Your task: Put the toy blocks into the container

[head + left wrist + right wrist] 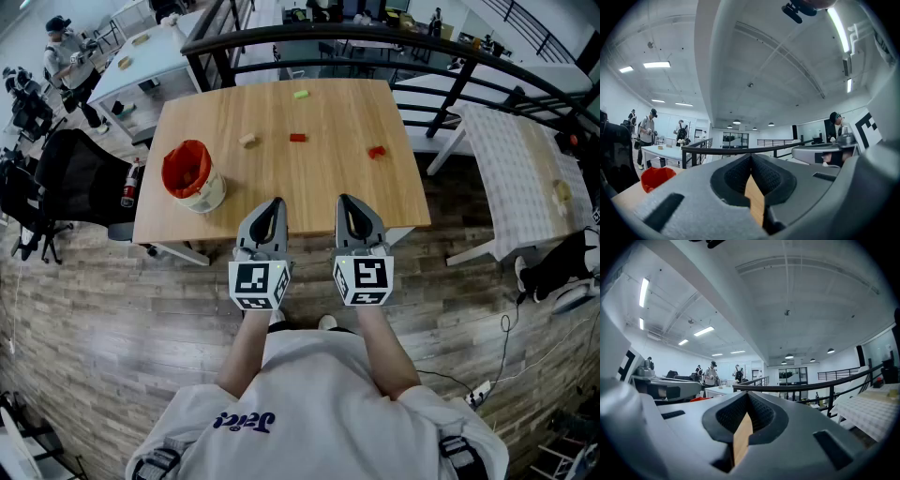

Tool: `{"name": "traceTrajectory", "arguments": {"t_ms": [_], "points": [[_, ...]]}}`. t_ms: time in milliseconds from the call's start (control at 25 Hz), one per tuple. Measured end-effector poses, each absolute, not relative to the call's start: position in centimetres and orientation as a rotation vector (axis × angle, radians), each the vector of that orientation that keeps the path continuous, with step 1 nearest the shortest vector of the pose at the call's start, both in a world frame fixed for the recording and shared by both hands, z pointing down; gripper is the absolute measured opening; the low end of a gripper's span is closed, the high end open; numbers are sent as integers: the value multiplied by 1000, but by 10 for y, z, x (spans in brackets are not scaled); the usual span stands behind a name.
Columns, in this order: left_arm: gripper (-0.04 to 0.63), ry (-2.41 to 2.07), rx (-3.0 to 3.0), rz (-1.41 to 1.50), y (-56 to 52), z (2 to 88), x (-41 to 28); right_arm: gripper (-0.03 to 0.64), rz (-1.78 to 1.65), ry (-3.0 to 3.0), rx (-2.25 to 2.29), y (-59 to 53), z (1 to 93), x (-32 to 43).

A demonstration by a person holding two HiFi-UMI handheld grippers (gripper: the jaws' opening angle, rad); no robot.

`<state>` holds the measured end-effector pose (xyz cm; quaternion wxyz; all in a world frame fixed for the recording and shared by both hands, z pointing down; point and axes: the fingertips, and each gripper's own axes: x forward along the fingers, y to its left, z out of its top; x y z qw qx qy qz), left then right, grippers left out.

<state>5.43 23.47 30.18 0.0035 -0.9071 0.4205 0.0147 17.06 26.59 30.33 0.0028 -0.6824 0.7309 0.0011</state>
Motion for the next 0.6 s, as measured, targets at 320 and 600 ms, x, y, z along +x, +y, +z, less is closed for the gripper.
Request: {"name": "traceTrajectory", "arguments": {"t_ms": [320, 600], "points": [[14, 1401, -2859, -31, 235, 328, 69, 11, -143, 2375, -2040, 254, 332, 188], [14, 1377, -2889, -11, 175, 338, 73, 11, -137, 2416, -2040, 194, 341, 181]]}}
